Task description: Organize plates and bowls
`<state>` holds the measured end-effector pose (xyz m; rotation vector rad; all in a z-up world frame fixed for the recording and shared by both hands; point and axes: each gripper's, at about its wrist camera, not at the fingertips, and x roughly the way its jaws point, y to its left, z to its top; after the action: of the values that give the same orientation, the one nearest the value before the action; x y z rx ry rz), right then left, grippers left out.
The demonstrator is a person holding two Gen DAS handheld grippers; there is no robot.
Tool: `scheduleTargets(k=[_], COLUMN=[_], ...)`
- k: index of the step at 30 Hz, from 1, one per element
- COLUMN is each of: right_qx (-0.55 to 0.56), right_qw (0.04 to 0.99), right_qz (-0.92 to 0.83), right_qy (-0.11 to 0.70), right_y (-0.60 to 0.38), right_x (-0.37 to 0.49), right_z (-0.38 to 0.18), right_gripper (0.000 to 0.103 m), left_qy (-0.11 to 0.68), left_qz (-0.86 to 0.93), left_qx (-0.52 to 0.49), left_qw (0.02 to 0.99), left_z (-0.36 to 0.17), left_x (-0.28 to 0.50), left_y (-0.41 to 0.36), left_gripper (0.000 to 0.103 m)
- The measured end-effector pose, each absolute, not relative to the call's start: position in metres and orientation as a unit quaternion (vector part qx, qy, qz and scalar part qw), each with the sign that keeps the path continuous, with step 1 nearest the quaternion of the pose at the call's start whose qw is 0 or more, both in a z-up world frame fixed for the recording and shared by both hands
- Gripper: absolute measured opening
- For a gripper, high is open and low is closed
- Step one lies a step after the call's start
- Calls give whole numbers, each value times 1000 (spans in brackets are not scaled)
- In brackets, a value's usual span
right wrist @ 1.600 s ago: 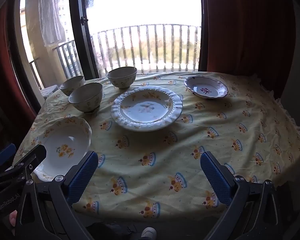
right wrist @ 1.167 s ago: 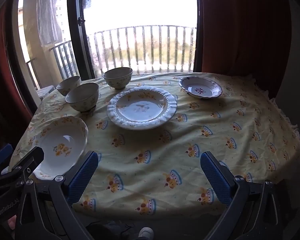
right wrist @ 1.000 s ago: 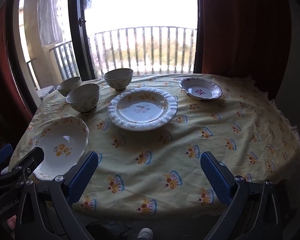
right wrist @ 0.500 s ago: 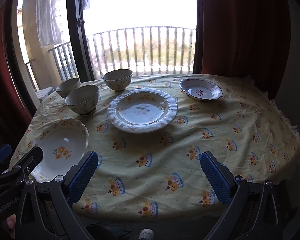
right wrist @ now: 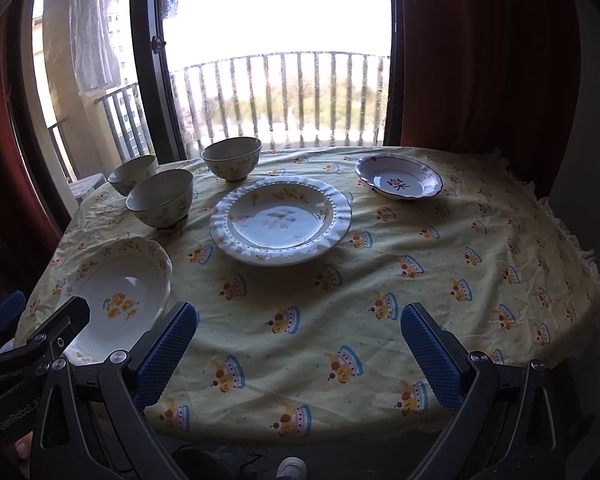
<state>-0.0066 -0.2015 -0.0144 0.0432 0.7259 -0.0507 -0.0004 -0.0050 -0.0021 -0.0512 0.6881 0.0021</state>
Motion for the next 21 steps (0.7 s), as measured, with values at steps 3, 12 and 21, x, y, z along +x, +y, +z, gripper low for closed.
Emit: scheduleTargets(k=[3, 12, 21], right_qx=[21, 20, 20], right_qw=[936, 935, 936], right_qz=[-24, -24, -25], right_qy=[352, 352, 351], right_y=[-201, -201, -202], right_x=[-8, -6, -4], right_z=[-14, -14, -13], right_gripper=[103, 103, 103], left_qy=[338, 336, 337], left_qz=[1, 2, 2], left_qx=[-25, -25, -23], left_qw=[941, 941, 941], left_z=[-2, -1, -1], left_x=[0, -2, 2], left_y=[-5, -2, -3], left_gripper=[103, 103, 103])
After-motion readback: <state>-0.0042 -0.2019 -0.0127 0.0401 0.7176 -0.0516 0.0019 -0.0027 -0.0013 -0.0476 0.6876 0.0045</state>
